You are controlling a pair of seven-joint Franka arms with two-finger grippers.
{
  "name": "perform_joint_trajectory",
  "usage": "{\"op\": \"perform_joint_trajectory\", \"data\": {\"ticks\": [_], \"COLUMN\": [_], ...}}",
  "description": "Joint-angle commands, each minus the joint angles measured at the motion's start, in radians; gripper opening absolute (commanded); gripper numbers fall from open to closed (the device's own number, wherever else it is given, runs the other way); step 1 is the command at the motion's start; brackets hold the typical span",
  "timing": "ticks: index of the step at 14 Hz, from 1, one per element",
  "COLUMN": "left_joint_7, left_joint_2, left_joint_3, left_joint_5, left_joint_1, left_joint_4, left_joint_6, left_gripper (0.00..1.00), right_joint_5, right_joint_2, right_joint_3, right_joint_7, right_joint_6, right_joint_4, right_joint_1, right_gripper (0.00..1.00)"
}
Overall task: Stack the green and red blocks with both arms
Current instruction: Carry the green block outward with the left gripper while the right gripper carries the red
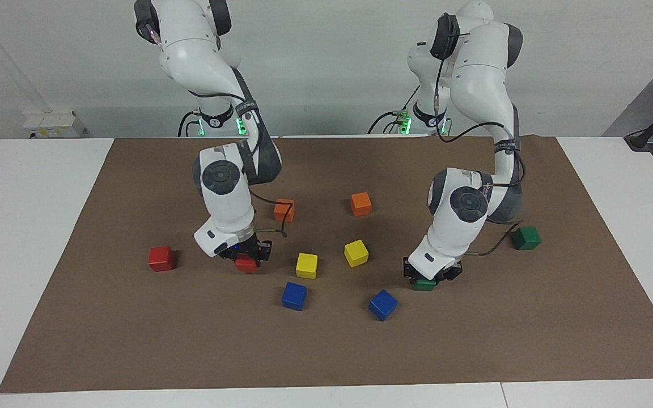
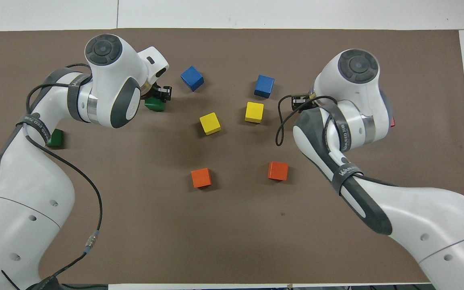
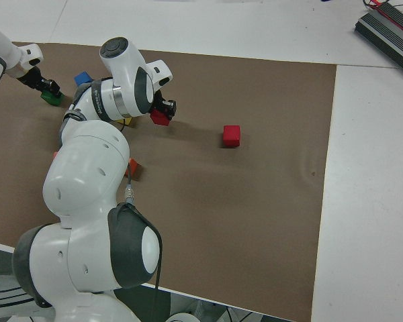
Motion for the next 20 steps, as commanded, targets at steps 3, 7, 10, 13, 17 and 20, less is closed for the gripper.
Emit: {"op": "perform_joint_trajectory", "data": {"ticks": [3,7,10,13,17,20], "left_joint_7": [0.005,0.054,0.194,0.4,0.615,0.651], "left_joint_2": [0.006,-0.112,-0.247,-0.336,-0.386,-0.397], "left_joint_3": [0.009,0.012,0.009,0.011,0.012,0.014], "left_joint_5": [-0.001,-0.013,-0.019,-0.058,-0.058,-0.059], "left_joint_1": [0.006,0.09,0.191,0.312,0.453,0.497], "left_joint_4": [0.025,-0.013,-0.134,-0.229,-0.318,-0.352], "left_joint_6": [-0.063,-0.1,-0.134,-0.136,-0.13,-0.105], "left_gripper": [0.0,0.0,0.0,0.0,0.0,0.0], "right_joint_5": [-0.005,0.002,0.009,0.009,0.009,0.009], "right_joint_2": [-0.08,-0.125,-0.142,-0.153,-0.161,-0.165], "right_joint_3": [0.012,0.012,0.012,0.012,0.012,0.012], "right_joint_7": [-0.403,-0.462,-0.433,-0.399,-0.41,-0.41], "right_joint_6": [-0.069,0.039,0.119,0.13,0.135,0.145], "right_joint_4": [0.024,-0.115,-0.211,-0.252,-0.274,-0.289], "right_joint_1": [-0.232,-0.307,-0.318,-0.318,-0.339,-0.341], "right_gripper": [0.0,0.0,0.0,0.0,0.0,0.0]}}
